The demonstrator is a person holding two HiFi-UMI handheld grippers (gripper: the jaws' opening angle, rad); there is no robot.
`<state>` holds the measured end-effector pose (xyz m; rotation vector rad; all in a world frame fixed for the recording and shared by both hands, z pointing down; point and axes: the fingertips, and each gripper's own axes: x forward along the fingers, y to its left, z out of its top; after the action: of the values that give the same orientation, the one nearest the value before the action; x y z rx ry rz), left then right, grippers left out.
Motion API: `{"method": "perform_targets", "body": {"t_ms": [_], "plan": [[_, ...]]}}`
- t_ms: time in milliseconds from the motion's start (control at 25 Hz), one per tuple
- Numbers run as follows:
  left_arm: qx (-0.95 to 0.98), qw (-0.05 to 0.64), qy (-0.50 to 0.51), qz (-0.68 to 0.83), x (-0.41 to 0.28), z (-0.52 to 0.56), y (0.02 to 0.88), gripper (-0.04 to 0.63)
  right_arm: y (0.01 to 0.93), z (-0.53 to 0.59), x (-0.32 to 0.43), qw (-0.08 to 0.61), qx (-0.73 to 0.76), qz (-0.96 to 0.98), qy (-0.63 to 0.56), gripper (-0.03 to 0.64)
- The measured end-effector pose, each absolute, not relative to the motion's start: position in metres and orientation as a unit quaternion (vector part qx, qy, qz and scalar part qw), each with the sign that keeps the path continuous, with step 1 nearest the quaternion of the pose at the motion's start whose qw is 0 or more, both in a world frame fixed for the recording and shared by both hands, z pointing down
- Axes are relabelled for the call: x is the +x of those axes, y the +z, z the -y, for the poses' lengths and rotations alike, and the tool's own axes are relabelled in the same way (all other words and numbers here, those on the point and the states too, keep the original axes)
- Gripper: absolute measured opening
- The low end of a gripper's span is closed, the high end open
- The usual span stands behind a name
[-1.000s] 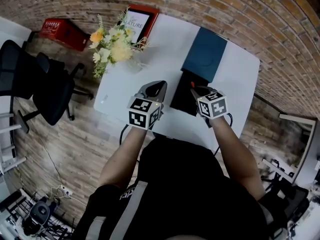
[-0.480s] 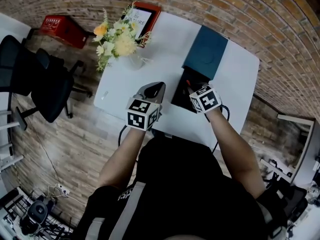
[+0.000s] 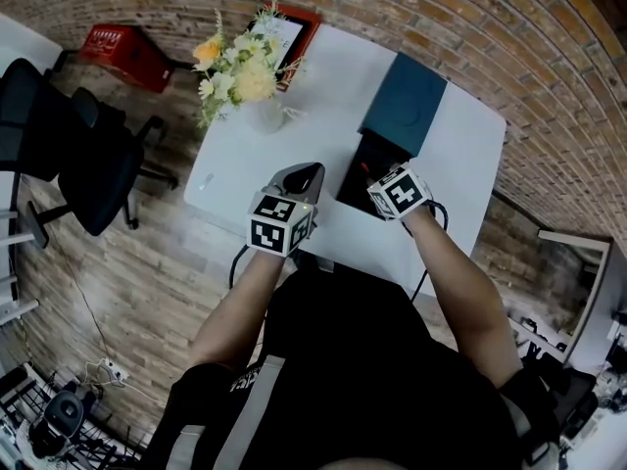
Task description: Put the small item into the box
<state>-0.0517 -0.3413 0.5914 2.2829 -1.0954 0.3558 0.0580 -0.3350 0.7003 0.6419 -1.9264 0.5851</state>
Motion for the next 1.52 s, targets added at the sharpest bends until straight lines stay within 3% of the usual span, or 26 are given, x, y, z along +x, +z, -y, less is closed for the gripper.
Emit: {"method": "perform_targets", "body": {"t_ms": [520,1520], "plan": [[0.848,0.292,0.13,0.422,-0.057,0.329,0.594,0.008,0.716,0.316,0.065,0.582,0.22,0.751,0.221,0.02],[0.852,0.284,0.13,0.42,-0.061,0.324,0.578,0.008,0.705,0.32,0.059,0.543,0.214,0.788,0.194,0.034]]}}
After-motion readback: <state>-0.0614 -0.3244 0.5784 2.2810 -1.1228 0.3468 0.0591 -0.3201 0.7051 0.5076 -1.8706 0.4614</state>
